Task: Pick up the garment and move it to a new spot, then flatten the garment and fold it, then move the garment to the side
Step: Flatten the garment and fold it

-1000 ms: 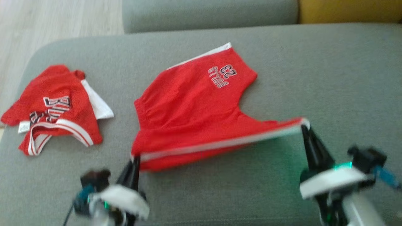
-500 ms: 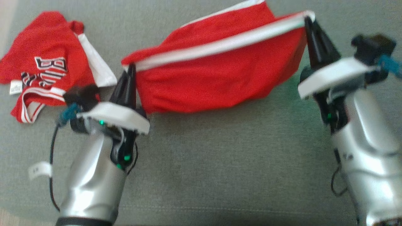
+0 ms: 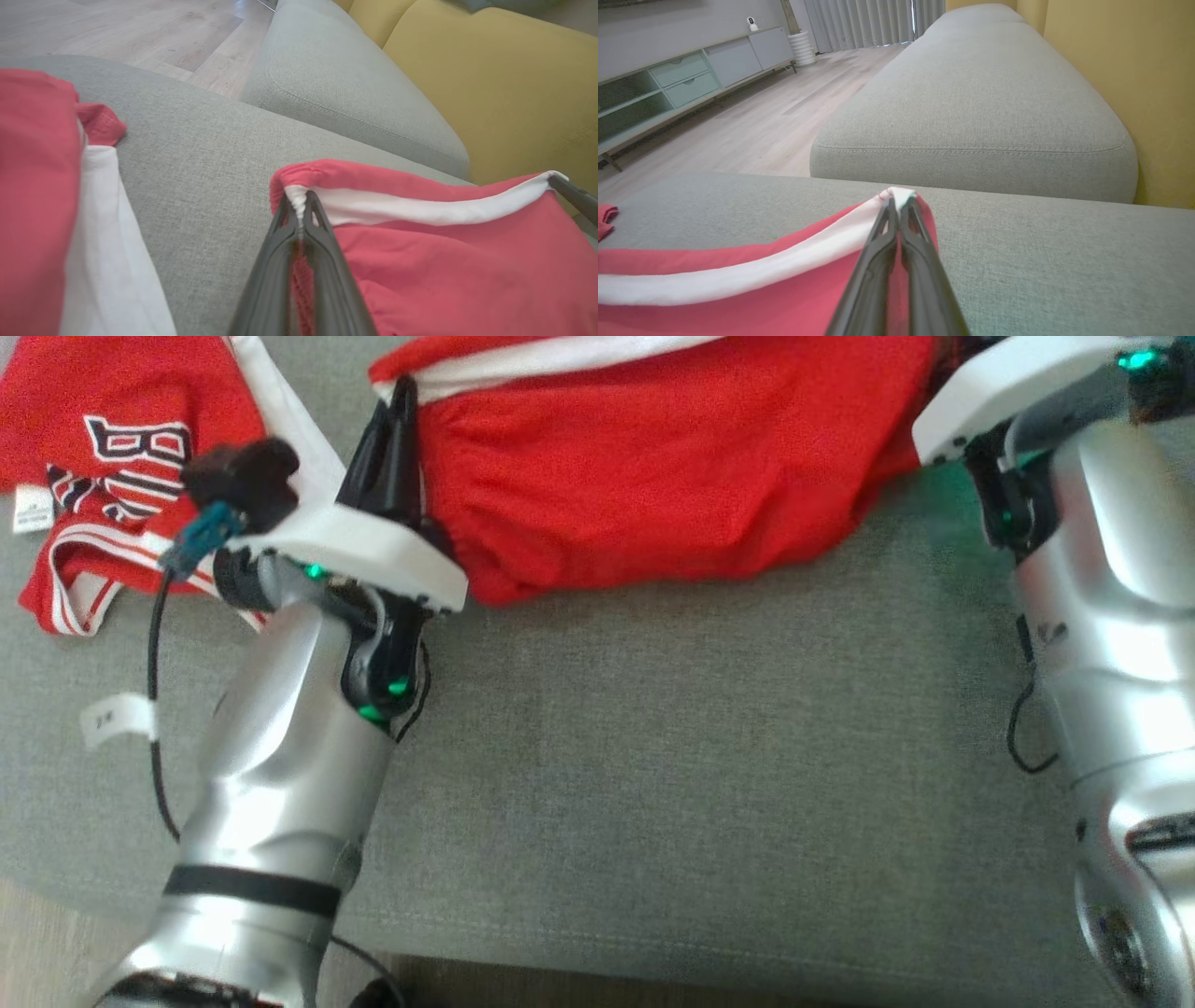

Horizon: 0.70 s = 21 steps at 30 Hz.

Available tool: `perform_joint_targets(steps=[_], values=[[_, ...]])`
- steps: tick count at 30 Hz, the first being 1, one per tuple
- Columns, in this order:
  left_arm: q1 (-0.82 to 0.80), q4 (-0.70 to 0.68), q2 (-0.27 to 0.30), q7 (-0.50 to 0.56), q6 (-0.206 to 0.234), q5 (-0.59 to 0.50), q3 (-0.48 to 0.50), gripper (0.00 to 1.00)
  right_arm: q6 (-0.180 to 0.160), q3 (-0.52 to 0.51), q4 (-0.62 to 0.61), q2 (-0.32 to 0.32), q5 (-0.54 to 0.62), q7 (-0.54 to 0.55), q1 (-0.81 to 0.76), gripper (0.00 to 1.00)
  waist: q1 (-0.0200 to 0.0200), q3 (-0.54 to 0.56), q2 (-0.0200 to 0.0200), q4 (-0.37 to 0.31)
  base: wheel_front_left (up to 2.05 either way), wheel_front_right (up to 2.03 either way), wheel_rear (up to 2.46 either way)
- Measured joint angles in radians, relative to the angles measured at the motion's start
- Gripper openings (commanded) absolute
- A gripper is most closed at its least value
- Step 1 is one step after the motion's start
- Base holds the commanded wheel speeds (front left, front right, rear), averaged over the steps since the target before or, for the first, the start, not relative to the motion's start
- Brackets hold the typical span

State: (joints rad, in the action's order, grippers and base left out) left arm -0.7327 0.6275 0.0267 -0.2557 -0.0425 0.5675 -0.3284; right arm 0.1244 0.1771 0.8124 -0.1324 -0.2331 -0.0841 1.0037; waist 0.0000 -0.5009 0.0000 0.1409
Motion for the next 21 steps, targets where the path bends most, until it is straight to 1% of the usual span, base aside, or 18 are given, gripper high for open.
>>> perform_joint_targets(steps=[4, 5, 6, 7, 8, 9, 10, 16, 18, 21], values=[[-0.043, 0.022, 0.0, 0.0, 0.027, 0.005, -0.024, 0.0, 0.0, -0.001, 0.074, 0.008, 0.031, -0.015, 0.055, 0.0, 0.0, -0.028, 0.0, 0.009, 0.0, 0.0, 0.0], [-0.048, 0.024, 0.0, 0.0, 0.036, 0.007, -0.025, 0.14, 0.0, -0.002, 0.09, 0.01, 0.039, -0.023, 0.065, 0.18, 0.0, -0.033, 0.0, 0.011, 0.0, 0.0, 0.0], [-0.051, 0.024, -0.001, 0.0, 0.043, 0.007, -0.025, 0.37, 0.0, -0.006, 0.106, 0.011, 0.046, -0.031, 0.074, 0.5, 0.0, -0.037, 0.0, 0.012, 0.0, 0.0, 0.0], [-0.052, 0.024, 0.0, 0.0, 0.05, 0.003, -0.03, 1.0, 0.0, -0.019, 0.118, 0.014, 0.053, -0.048, 0.08, 0.96, 0.0, -0.04, 0.0, 0.015, 0.0, 0.0, 0.0], [-0.052, 0.023, -0.001, 0.0, 0.059, -0.006, -0.033, 1.0, 0.0, -0.021, 0.133, 0.014, 0.063, -0.054, 0.087, 1.0, 0.0, -0.042, 0.0, 0.016, 0.0, 0.0, 0.0], [-0.052, 0.022, -0.001, 0.0, 0.071, -0.007, -0.031, 1.0, 0.0, -0.024, 0.147, 0.015, 0.07, -0.061, 0.094, 1.0, 0.0, -0.044, 0.0, 0.017, 0.0, 0.0, 0.0], [-0.052, 0.022, -0.001, 0.0, 0.071, -0.007, -0.031, 1.0, 0.0, -0.024, 0.147, 0.015, 0.07, -0.061, 0.094, 1.0, 0.0, -0.044, 0.0, 0.017, 0.0, 0.0, 0.0], [-0.035, 0.013, -0.001, 0.0, 0.111, -0.004, -0.022, 1.0, 0.0, -0.053, 0.209, 0.021, 0.079, -0.105, 0.111, 1.0, 0.0, -0.036, 0.0, 0.013, 0.0, 0.0, 0.0], [-0.014, 0.003, -0.001, 0.0, 0.115, -0.019, -0.019, 1.0, 0.0, -0.053, 0.223, 0.021, 0.078, -0.112, 0.111, 1.0, 0.0, -0.028, 0.0, 0.011, 0.0, 0.0, 0.0], [0.03, -0.014, -0.001, 0.0, 0.132, -0.044, -0.011, 1.0, 0.0, -0.044, 0.237, 0.019, 0.064, -0.113, 0.106, 1.0, 0.0, -0.012, 0.0, 0.008, 0.0, 0.0, 0.0]])
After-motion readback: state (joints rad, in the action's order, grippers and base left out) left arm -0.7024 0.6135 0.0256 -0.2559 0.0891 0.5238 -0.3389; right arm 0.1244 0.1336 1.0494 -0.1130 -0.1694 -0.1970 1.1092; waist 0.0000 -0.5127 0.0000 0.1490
